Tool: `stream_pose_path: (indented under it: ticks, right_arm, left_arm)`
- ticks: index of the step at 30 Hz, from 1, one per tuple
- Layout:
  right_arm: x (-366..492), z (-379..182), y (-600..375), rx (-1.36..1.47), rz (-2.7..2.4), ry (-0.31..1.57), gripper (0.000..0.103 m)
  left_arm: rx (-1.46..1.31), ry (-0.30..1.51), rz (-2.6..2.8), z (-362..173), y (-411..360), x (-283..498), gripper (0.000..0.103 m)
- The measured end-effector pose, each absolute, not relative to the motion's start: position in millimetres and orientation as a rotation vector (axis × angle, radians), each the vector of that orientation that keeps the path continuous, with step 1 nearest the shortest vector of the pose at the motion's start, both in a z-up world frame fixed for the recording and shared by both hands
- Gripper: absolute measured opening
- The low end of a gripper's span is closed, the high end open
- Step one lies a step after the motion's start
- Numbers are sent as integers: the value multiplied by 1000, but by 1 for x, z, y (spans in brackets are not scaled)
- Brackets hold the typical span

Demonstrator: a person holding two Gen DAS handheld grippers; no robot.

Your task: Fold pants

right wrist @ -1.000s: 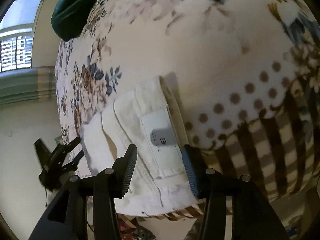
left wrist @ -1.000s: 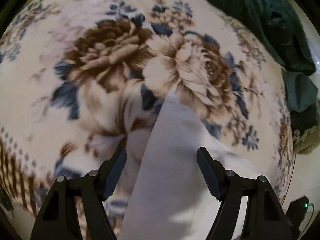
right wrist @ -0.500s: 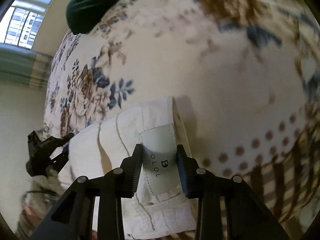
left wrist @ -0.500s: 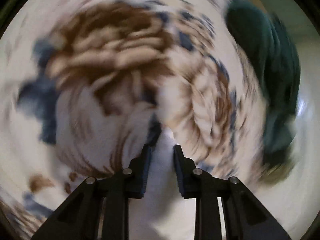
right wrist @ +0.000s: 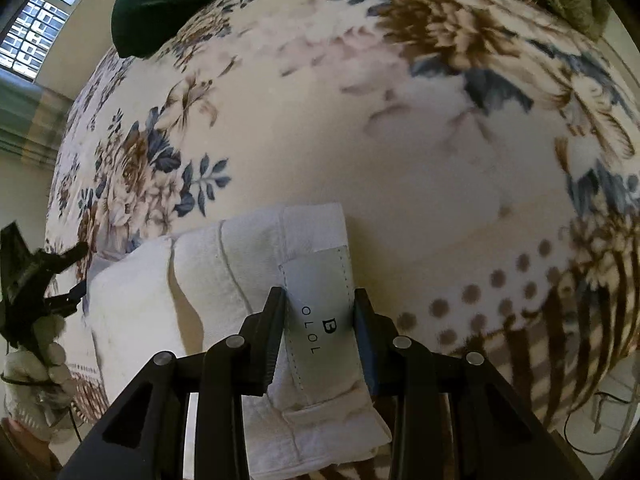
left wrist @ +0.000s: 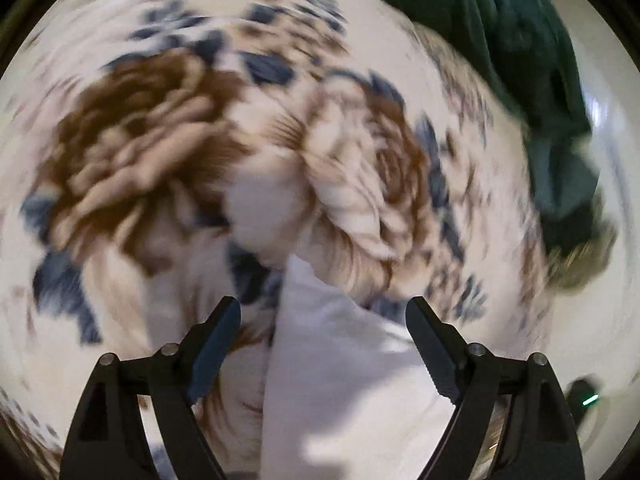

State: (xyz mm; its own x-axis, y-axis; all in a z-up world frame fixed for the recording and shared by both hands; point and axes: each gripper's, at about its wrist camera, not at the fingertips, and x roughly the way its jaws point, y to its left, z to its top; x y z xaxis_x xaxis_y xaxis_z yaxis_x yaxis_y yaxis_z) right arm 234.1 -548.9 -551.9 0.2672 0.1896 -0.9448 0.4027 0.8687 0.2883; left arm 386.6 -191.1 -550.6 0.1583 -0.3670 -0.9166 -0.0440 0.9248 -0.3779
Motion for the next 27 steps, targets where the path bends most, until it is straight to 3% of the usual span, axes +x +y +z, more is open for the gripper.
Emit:
stream_pose_path:
  ticks: [1, 2, 3, 7, 11, 13, 15, 16, 17, 18, 19, 27]
  right_arm:
    - [233, -549, -547, 522, -161, 1299, 36]
    - [231, -547, -546, 508, -166, 1290, 36]
    - [230, -545, -545, 498, -168, 1286, 36]
    - [226, -544, -547, 504, -157, 1274, 36]
    - [234, -555, -550, 532, -131, 1332, 41]
    - [237, -565, -559, 629, -91, 1383, 45]
    - [231, -565, -572, 734, -81, 1380, 56]
    - [226, -562, -576, 758, -80, 1376, 65]
    - [218, -558, -581, 788, -91, 1366, 66]
    - [208, -555, -586, 828, -97, 1363, 66]
    - [197, -554, -588, 867, -104, 1368, 66]
    - [122, -597, -560, 1200, -99, 1436, 67]
  left_arm:
    - [-308, 1393, -254, -552, -197, 387, 75]
    - [-261, 1373, -284, -553, -204, 388, 56]
    - [-234, 1374, -270, -556, -205, 389, 23]
    - [-416, 1328, -205, -563, -173, 390, 15]
    - [-688, 1333, -150, -576, -139, 385, 15]
    - [-679, 1350, -152, -571, -137, 383, 18]
    - [-642, 1351, -163, -557, -140, 379, 20]
    - [-606, 1344, -153, -549, -143, 376, 36]
    - [-573, 1332, -143, -540, -143, 370, 51]
    - [-539, 1321, -135, -530, -145, 361, 89]
    - [-495, 1312, -128, -522, -148, 351, 103]
    - [-159, 1400, -59, -518, -210, 250, 103]
